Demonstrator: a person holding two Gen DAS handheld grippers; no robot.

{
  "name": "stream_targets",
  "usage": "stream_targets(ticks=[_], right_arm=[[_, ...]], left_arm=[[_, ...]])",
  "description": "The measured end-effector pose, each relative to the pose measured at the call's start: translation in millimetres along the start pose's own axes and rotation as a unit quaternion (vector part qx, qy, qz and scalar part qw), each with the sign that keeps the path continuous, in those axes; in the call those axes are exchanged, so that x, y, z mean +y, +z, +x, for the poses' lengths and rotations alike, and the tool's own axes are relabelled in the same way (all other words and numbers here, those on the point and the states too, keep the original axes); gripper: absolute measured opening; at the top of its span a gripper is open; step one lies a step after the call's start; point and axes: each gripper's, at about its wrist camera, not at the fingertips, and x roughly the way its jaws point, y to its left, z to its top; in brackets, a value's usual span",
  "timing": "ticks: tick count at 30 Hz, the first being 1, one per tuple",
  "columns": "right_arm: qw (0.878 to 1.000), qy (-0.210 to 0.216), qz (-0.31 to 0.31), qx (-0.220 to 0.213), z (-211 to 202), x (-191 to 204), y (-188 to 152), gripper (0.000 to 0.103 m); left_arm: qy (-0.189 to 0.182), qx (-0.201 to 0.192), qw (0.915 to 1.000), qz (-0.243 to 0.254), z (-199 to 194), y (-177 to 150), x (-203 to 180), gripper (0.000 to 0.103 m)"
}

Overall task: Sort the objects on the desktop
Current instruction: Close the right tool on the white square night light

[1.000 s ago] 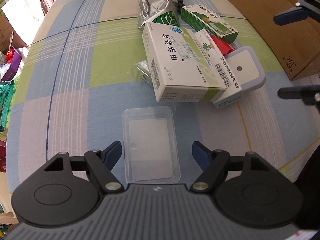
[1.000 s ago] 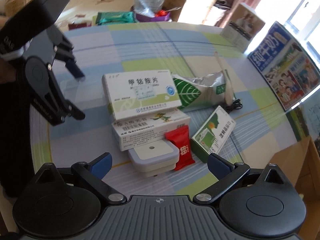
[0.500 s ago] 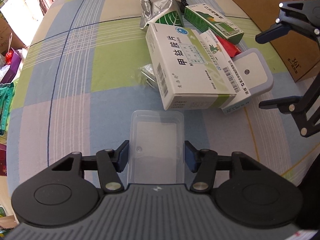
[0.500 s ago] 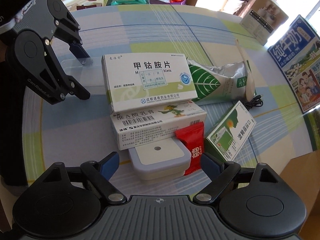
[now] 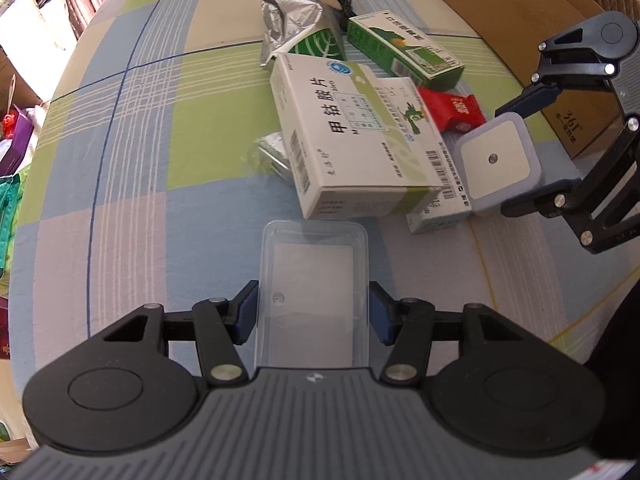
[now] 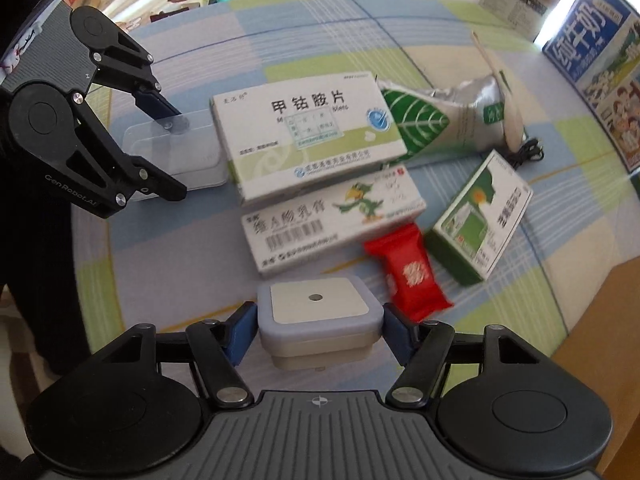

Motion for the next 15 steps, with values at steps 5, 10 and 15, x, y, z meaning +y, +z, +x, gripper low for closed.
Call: stream_targets(ticks=[5, 10, 15], right_arm=[[1.000, 0.005, 0.008, 0.003, 2, -2, -6, 0.064], [1.000, 0.000, -0.001, 0.009, 11, -2, -5, 0.070], [1.000, -0.001, -0.002, 0.022, 22, -3, -4, 0.071]], left_arm=[[-0.007, 0.007, 0.9999, 0.008, 5, -2, -11, 0.051], [-0.009, 0.010, 0.9999, -0.001, 10, -2, -10, 0.052], [-0.007, 0.011, 0.9999, 0.003, 10, -1, -9, 0.055]])
